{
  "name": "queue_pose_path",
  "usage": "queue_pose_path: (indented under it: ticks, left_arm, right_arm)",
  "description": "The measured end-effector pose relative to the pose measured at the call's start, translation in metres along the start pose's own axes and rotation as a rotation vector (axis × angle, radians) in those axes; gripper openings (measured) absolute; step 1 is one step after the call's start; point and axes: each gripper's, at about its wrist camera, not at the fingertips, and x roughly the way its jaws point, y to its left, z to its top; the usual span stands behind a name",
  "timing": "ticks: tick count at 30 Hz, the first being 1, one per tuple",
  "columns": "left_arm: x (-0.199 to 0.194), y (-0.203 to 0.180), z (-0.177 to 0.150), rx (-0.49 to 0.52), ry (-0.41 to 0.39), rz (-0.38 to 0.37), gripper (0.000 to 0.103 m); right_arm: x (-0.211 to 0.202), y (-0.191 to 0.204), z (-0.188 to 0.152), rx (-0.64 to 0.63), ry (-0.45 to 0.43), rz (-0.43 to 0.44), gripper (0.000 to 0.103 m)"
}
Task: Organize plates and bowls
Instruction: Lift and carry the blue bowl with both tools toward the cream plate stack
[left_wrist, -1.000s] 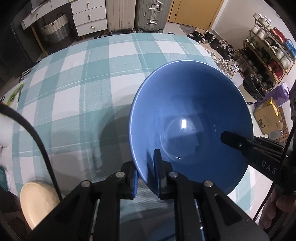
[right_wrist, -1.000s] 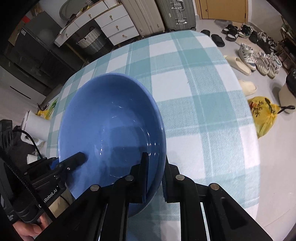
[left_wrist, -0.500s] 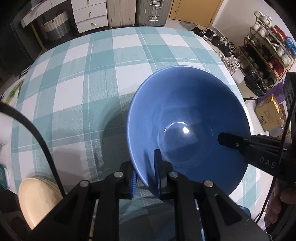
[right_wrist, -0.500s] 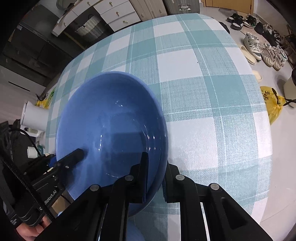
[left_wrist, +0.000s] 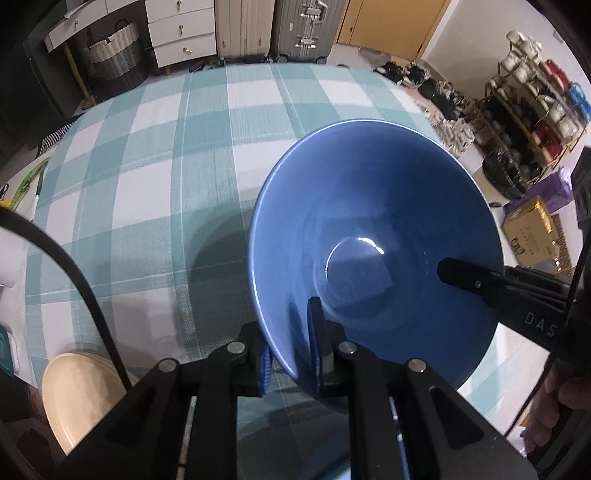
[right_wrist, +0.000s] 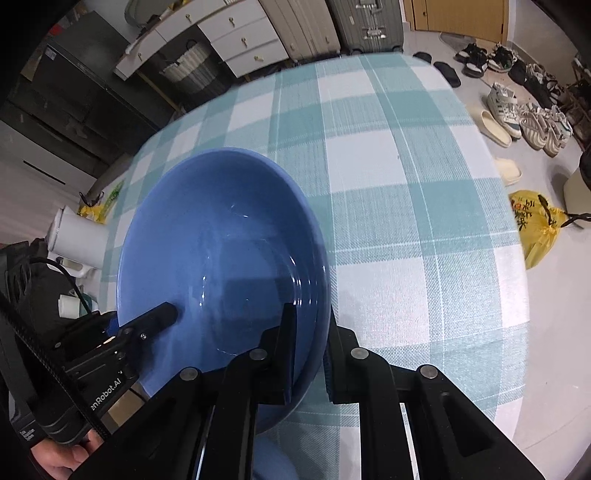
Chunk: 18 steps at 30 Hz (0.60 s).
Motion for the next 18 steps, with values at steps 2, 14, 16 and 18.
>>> queue_pose_path:
  ticks: [2,14,16,18]
  left_arm:
    - [-0.011,0.0,0.002,-0.001,-0.002,-0.009,0.013]
    - [-0.087,-0.008,-0.006,0.009,-0.067,0.0,0.013]
    - [-0.1,-0.011,-0.012,0.009,-0.079,0.001,0.013]
    - [-0.108,-0.014,-0.018,0.014,-0.082,0.003,0.014]
  right_arm:
    - [-0.013,0.005,0.001,-0.001,-0.026,0.008,0.012]
    - [-0.084,0.038,-0.014,-0.02,-0.093,0.024,0.012]
    - [-0.098,0.042,-0.021,-0.017,-0.106,0.024,0.012]
    - [-0.106,0.045,-0.026,-0.018,-0.113,0.02,0.012]
